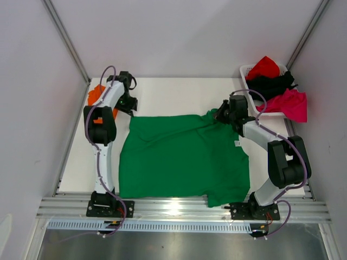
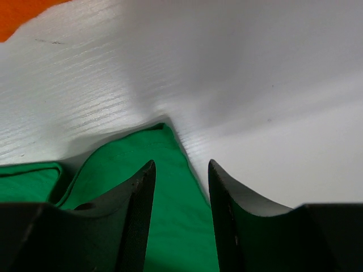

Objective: Fold and stack the t-shirts
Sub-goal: Flatten the tshirt out

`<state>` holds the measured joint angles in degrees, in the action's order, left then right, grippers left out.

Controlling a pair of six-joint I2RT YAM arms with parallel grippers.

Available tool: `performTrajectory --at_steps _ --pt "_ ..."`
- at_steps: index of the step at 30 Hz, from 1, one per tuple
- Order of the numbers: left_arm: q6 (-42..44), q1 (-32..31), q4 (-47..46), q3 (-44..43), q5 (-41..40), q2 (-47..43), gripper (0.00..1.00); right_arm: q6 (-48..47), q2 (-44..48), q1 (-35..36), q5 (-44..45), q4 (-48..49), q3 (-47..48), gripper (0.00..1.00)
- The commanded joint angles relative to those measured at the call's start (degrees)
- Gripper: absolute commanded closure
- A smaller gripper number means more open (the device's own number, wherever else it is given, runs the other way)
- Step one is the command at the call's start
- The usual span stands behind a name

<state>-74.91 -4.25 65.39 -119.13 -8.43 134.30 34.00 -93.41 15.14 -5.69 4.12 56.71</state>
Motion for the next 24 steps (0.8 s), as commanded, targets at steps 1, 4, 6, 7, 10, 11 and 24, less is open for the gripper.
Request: performTrajectory --at_steps 1,4,6,7,10,11,24 --pt "0.65 0.21 4.93 -4.17 -0.63 2.1 0.55 -0.69 2.26 -0.37 -0.19 0.45 0.16 0.97" --pt "1.0 0.21 6.51 -6.54 0.07 3.95 0.56 -0.69 2.7 -0.46 -0.28 0.28 0.24 0.97" --pt "1.26 0.21 8.17 -7.78 0.08 4.83 0.57 -0.77 2.96 -0.46 -0.28 0.19 0.25 0.97" --pt "1.26 0.21 8.35 -8.3 0.08 5.09 0.57 -0.86 3.23 -0.63 -0.37 0.1 0.25 0.97" --pt "2.23 0.21 7.65 -8.05 1.3 5.27 0.57 -1.04 3.67 -0.72 -0.37 -0.16 0.16 0.97" --pt "2.32 0.21 7.65 -7.96 2.09 5.36 0.57 -0.95 3.67 -0.81 -0.28 -0.25 0.07 0.97" --pt "3.55 0.56 10.29 -11.64 3.76 7.73 0.62 -0.51 4.89 -1.07 -0.81 0.1 -0.37 0.97"
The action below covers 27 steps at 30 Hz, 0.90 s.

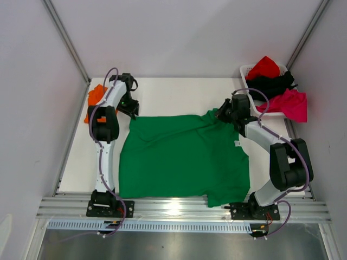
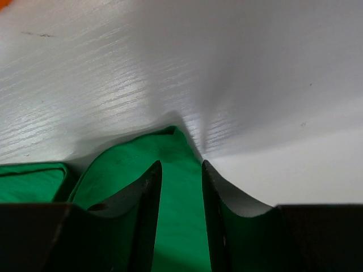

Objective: Fold and stack the t-shirts
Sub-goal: Flatten the tshirt out

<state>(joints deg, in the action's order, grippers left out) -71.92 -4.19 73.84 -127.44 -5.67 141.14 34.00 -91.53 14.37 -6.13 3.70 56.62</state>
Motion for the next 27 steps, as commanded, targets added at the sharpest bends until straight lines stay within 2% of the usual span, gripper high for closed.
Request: performTrajectory --at_steps 1,10,17,19,20,27 --pt "0.55 0.58 1.92 -3.43 1.27 1.06 0.62 -0.6 3.28 -0.4 -0.37 0.51 -0.46 0.98" --pt "0.99 1.9 -0.01 -1.32 3.56 0.36 0.59 -0.69 4.86 -1.36 -0.46 0.51 -1.95 0.97" --pt "3.01 4.01 -0.46 0.34 6.73 -0.78 0.5 -0.51 4.87 -1.72 -0.72 0.6 -1.69 0.97" --pt "3.1 4.18 -0.28 1.4 6.11 -1.22 0.51 -0.34 4.52 -1.71 -1.07 0.78 -1.51 0.97" --pt "3.28 6.19 -0.63 2.45 6.46 -1.48 0.51 -0.08 4.08 -1.71 -1.25 1.21 -1.43 0.97" --pt "4.42 7.61 -1.42 4.3 11.9 -0.96 0.53 0.89 2.58 -1.63 -2.22 2.1 -1.16 0.97"
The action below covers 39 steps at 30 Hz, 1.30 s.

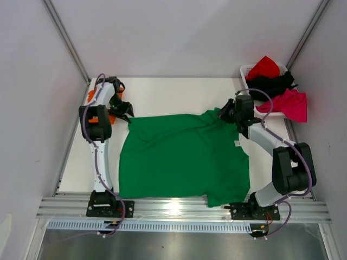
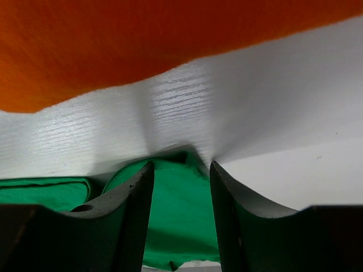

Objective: Fold and stack the t-shirts
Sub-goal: Flatten the tshirt out

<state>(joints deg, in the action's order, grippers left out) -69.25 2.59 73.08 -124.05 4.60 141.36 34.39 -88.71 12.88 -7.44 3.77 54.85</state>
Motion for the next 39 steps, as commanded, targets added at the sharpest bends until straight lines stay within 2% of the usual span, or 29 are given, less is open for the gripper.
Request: performTrajectory --at_steps 1,9,12,15,16,17,25,29,31,39 --pt "1.84 0.92 -0.31 -0.04 2.16 -0.83 0.53 0.41 -0.15 -0.05 -0.82 2.03 0.61 0.97" --pt "2.98 0.93 0.05 -1.11 1.81 -0.21 0.51 0.59 -0.24 -0.32 -0.82 2.56 0.26 0.97" --pt "3.69 0.93 -0.74 -0.67 2.08 -0.38 0.57 1.2 -0.94 -0.23 -1.61 3.17 0.43 0.97" --pt "4.13 0.84 -1.97 0.56 2.25 -1.0 0.83 1.12 -0.68 -0.14 -1.17 3.09 0.35 0.97" --pt "4.21 0.92 -2.15 0.82 2.34 -1.17 0.94 1.12 -0.5 -0.14 -1.08 2.91 0.35 0.97" --pt "4.3 0.84 -2.15 0.83 2.6 -1.09 0.99 1.12 -0.24 -0.05 -1.0 2.82 0.35 0.97" --pt "5.44 0.75 -4.34 1.87 4.88 -1.79 0.99 0.68 0.38 -0.05 -0.29 2.47 0.26 0.97" --pt "8.34 0.49 -16.45 9.24 5.6 -8.37 1.0 0.77 -0.59 -0.05 -0.38 2.73 0.26 0.97" --pt "10.35 0.4 -20.95 10.14 5.16 -11.88 0.99 0.76 -0.85 0.12 -0.29 2.99 0.17 0.97" --pt "18.45 0.31 -21.31 3.73 7.97 -15.49 0.99 0.94 -2.26 0.65 -0.03 4.75 0.08 0.97"
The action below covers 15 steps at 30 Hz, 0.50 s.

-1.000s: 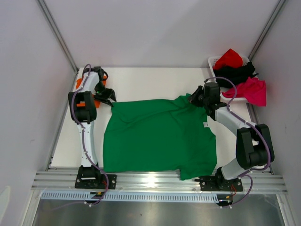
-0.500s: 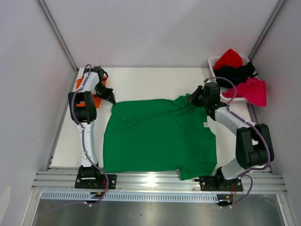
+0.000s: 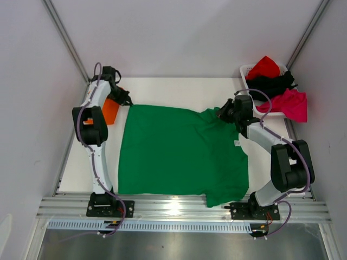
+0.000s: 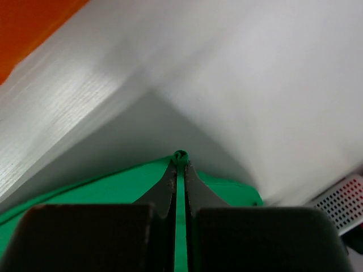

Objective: Fold and stack the t-shirts
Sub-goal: Flatten the tshirt out

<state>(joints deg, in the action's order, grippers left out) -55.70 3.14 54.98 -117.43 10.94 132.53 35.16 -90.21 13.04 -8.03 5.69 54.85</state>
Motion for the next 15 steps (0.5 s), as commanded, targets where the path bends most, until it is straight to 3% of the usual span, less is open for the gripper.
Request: performTrajectory --at_steps 1,15 --pt "6.38 -0.41 -3.47 -2.72 1.54 -7.54 0.99 0.18 -0.93 0.58 0.56 3.01 0.17 0.97" --pt "19.22 -1.47 3.02 -3.07 -4.87 -19.94 0.99 0.53 -2.07 2.08 2.23 4.77 0.87 0.97"
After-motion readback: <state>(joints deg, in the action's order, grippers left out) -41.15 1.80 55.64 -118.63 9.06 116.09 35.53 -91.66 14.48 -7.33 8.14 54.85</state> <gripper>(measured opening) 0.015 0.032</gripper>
